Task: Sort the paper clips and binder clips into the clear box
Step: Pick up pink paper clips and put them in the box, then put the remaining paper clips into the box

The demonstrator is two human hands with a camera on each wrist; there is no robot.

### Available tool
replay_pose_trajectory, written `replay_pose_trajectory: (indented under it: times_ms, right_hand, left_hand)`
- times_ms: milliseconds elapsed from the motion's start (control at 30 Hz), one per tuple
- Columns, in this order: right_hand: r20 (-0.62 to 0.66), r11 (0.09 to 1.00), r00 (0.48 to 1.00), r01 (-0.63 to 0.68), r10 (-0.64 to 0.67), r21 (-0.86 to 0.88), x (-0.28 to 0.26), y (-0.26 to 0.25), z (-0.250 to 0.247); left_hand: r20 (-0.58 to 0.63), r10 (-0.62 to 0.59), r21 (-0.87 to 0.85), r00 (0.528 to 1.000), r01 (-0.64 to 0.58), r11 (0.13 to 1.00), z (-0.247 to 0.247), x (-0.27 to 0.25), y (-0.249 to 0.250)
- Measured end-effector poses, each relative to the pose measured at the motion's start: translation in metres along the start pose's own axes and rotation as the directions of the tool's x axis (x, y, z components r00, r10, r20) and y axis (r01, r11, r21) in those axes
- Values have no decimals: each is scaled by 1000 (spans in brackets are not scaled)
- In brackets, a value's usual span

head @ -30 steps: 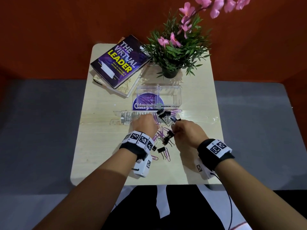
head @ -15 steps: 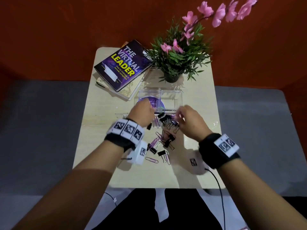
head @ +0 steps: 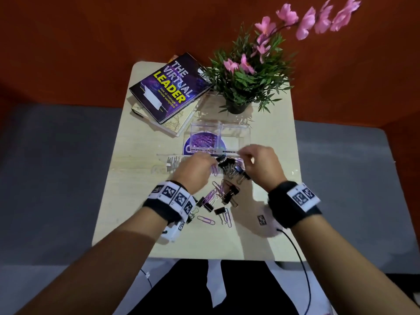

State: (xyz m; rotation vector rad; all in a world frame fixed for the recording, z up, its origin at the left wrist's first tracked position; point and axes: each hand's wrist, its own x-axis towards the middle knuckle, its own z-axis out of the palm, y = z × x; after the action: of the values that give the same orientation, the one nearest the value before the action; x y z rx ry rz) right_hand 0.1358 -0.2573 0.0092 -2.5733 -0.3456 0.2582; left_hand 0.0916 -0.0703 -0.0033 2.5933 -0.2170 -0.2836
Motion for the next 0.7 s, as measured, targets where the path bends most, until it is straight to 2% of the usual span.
replay_pose_trajectory:
  times_ms: [100, 233, 433, 533, 633, 700]
  right_hand:
    - [22, 999, 1000, -10, 11, -50, -23, 24, 13]
    - [-11, 999, 1000, 22, -23, -36, -23, 24, 30]
    - [-32, 995, 995, -91, 90, -42, -16, 24, 43]
    - [-23, 988, 988, -154, 154, -23, -14, 25, 43]
    - [-9, 979, 979, -204, 204, 2, -9, 26, 43]
    - [0, 977, 977, -214, 214, 17, -3, 26, 45]
  left_hand:
    - [121, 126, 144, 985, -143, 979, 21, 2, -2]
    - [140, 135, 278, 981, -169, 946, 30, 6, -3]
    - [192, 166, 269, 967, -215, 939, 30, 9, -9]
    - [148, 111, 87, 983, -125, 988, 23, 8, -8]
    - [63, -78, -158, 995, 87, 984, 13, 5, -9]
    - [61, -165, -174, 984, 173, 969, 13, 1, -14]
